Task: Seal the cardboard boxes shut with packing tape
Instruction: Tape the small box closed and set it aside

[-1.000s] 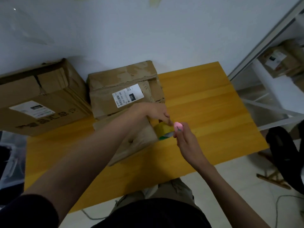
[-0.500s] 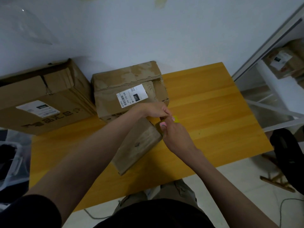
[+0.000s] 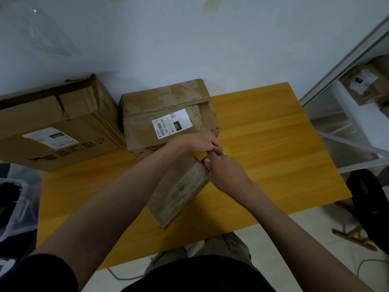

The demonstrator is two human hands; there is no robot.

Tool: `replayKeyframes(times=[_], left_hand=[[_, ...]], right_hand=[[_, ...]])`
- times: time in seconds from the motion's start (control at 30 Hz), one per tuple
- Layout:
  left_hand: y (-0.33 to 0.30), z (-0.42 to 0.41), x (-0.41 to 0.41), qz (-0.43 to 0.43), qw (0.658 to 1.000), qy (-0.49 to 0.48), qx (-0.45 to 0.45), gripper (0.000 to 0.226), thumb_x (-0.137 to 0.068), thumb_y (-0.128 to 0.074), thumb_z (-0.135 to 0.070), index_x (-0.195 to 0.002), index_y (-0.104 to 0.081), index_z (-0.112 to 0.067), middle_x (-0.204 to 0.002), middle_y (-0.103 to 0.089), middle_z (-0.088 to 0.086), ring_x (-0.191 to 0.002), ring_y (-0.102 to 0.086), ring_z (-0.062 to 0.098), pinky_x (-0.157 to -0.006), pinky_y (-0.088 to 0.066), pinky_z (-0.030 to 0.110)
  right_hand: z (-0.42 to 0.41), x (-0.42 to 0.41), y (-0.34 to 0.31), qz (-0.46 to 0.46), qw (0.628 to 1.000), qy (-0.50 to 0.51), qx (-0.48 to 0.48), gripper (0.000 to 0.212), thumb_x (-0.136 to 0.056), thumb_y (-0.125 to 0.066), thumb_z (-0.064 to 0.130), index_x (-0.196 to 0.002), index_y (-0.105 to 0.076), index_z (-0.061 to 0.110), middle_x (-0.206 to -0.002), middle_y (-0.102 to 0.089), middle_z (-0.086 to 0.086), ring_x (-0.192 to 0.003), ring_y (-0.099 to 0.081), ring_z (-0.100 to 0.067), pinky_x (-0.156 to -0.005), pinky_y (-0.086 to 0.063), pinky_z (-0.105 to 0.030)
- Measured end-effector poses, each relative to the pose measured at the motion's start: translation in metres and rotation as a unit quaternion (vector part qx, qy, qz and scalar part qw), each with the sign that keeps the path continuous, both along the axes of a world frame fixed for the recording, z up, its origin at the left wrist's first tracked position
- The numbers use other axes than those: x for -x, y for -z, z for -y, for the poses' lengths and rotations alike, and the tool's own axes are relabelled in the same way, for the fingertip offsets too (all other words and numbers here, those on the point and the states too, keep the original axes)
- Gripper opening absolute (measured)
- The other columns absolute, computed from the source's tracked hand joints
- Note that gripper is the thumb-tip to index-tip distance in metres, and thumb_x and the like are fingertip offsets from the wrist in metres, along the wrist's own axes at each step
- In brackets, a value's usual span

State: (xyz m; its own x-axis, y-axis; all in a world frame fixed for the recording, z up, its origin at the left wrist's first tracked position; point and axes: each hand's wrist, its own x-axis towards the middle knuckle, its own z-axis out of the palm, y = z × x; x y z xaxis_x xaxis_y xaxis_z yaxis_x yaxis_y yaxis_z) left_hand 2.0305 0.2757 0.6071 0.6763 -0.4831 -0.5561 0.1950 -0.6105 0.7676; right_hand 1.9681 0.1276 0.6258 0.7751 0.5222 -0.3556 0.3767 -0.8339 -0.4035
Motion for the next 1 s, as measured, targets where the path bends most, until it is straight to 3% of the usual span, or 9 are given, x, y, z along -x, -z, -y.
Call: replayKeyframes(times=[0.2, 0.3, 0.4, 0.5, 0.67, 0.77, 0.83, 0.9, 1.0], left_hand=[[0.011, 0.001, -0.002, 0.03, 0.999, 0.004, -0.016, 0.026, -0.102, -0.061, -0.024, -0.088, -0.077, -0.01, -0.08, -0.074, -0.003, -0.075, -0.059, 0.004, -0.079, -0.046, 0.028], [0.008, 0.002, -0.001, 0.024, 1.0, 0.006, -0.013, 0.029, -0.101, -0.063, -0.029, -0.076, -0.073, -0.016, -0.063, -0.061, -0.016, -0.062, -0.049, -0.001, -0.063, -0.039, 0.014], [0.009, 0.001, -0.001, 0.026, 1.0, 0.01, -0.004, 0.043, -0.099, -0.065, -0.031, -0.071, -0.056, -0.001, -0.062, -0.04, -0.001, -0.058, -0.035, 0.008, -0.058, -0.031, 0.018], [0.011, -0.004, 0.0, 0.025, 1.0, -0.004, 0.005, 0.042, -0.098, -0.067, -0.034, -0.07, -0.048, -0.008, -0.062, -0.029, -0.002, -0.055, -0.026, 0.011, -0.054, -0.023, 0.021], [0.008, -0.002, 0.002, 0.047, 0.998, -0.026, 0.027, 0.044, -0.098, -0.067, -0.033, -0.065, -0.046, -0.012, -0.059, -0.028, -0.005, -0.053, -0.024, 0.009, -0.051, -0.021, 0.02], [-0.003, 0.001, 0.002, 0.058, 0.997, -0.037, 0.043, 0.045, -0.098, -0.067, -0.031, -0.059, -0.046, -0.021, -0.054, -0.033, -0.013, -0.054, -0.025, 0.01, -0.053, -0.02, 0.025], [-0.013, 0.005, 0.001, 0.063, 0.996, -0.03, 0.049, 0.039, -0.098, -0.067, -0.03, -0.062, -0.058, -0.018, -0.056, -0.039, -0.009, -0.056, -0.028, 0.012, -0.053, -0.022, 0.023], [-0.023, 0.011, 0.001, 0.079, 0.995, -0.016, 0.052, 0.036, -0.097, -0.068, -0.03, -0.078, -0.069, 0.0, -0.064, -0.044, 0.011, -0.06, -0.034, 0.018, -0.053, -0.025, 0.021], [-0.037, 0.015, 0.002, 0.111, 0.993, -0.008, 0.037, 0.027, -0.093, -0.073, -0.031, -0.096, -0.078, -0.005, -0.081, -0.067, 0.021, -0.068, -0.05, 0.02, -0.063, -0.035, 0.029]], right_hand=[[0.001, -0.006, -0.012, 0.013, 0.995, -0.051, 0.079, 0.022, -0.106, -0.039, 0.016, -0.118, -0.053, 0.002, -0.11, -0.06, -0.016, -0.073, -0.043, -0.023, -0.062, -0.034, -0.035], [0.004, -0.006, -0.011, 0.015, 0.991, -0.071, 0.111, 0.017, -0.104, -0.04, 0.013, -0.106, -0.055, 0.005, -0.104, -0.062, -0.014, -0.078, -0.055, -0.028, -0.059, -0.037, -0.036], [0.014, 0.0, -0.011, -0.041, 0.979, -0.09, 0.18, 0.016, -0.103, -0.042, 0.013, -0.093, -0.054, 0.008, -0.092, -0.059, -0.013, -0.074, -0.05, -0.026, -0.059, -0.038, -0.033], [0.033, 0.003, -0.001, -0.118, 0.965, -0.081, 0.22, 0.023, -0.106, -0.042, 0.02, -0.092, -0.055, 0.006, -0.084, -0.05, -0.008, -0.071, -0.049, -0.024, -0.063, -0.04, -0.036], [0.076, -0.015, 0.02, -0.211, 0.97, 0.119, 0.017, 0.025, -0.105, -0.049, 0.026, -0.095, -0.05, 0.003, -0.08, -0.065, -0.011, -0.063, -0.061, -0.025, -0.055, -0.05, -0.033], [0.085, -0.025, 0.018, -0.093, 0.972, 0.188, -0.104, 0.021, -0.095, -0.062, 0.011, -0.089, -0.042, 0.008, -0.073, -0.052, -0.003, -0.06, -0.048, -0.014, -0.049, -0.036, -0.015], [0.085, -0.033, 0.011, -0.002, 0.969, 0.18, -0.167, 0.022, -0.089, -0.066, 0.003, -0.096, -0.047, 0.009, -0.084, -0.046, -0.001, -0.07, -0.045, -0.012, -0.063, -0.042, -0.011], [0.088, -0.043, 0.006, 0.032, 0.976, 0.123, -0.178, 0.037, -0.085, -0.071, 0.003, -0.117, -0.056, 0.013, -0.106, -0.045, -0.004, -0.09, -0.051, -0.014, -0.082, -0.05, -0.022], [0.091, -0.054, -0.007, -0.056, 0.976, 0.046, -0.204, 0.05, -0.082, -0.076, 0.003, -0.127, -0.063, 0.022, -0.124, -0.047, 0.0, -0.11, -0.057, -0.014, -0.093, -0.052, -0.029]])
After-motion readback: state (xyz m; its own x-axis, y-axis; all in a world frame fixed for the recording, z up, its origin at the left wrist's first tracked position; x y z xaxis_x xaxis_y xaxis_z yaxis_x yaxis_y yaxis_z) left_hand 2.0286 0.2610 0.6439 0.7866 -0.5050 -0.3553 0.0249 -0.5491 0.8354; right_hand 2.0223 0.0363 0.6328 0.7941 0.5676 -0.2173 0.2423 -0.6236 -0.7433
